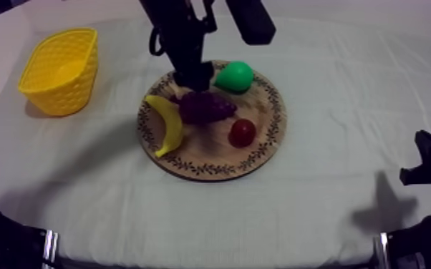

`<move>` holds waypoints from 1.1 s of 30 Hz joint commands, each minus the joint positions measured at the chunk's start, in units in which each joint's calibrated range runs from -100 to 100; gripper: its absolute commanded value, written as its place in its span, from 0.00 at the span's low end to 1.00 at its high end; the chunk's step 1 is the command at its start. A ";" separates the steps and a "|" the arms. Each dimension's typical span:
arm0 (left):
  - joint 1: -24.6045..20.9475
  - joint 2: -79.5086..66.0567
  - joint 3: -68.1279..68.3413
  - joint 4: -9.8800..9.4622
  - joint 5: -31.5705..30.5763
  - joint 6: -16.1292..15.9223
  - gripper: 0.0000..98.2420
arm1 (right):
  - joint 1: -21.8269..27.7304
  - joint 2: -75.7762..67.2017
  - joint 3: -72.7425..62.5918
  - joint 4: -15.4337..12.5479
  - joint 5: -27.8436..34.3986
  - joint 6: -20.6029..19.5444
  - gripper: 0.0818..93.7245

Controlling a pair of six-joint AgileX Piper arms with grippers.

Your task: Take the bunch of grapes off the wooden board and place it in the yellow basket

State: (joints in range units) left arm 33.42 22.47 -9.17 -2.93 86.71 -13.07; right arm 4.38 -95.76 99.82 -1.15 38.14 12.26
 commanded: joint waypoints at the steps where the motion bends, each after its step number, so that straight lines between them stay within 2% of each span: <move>1: 0.17 0.17 0.11 -0.23 0.01 0.20 0.94 | -0.01 0.00 -0.04 0.00 0.00 0.22 0.00; 9: 0.66 2.87 -0.19 -0.60 -0.05 0.82 0.97 | -0.01 0.00 -0.04 0.00 0.00 0.22 0.00; 33: -0.70 16.13 -5.69 -0.65 -1.19 0.90 0.98 | -0.01 0.00 -0.04 0.00 0.00 0.22 0.00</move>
State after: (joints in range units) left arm 32.73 38.36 -14.81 -3.63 85.52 -12.15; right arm 4.38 -95.76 99.82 -1.15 38.14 12.49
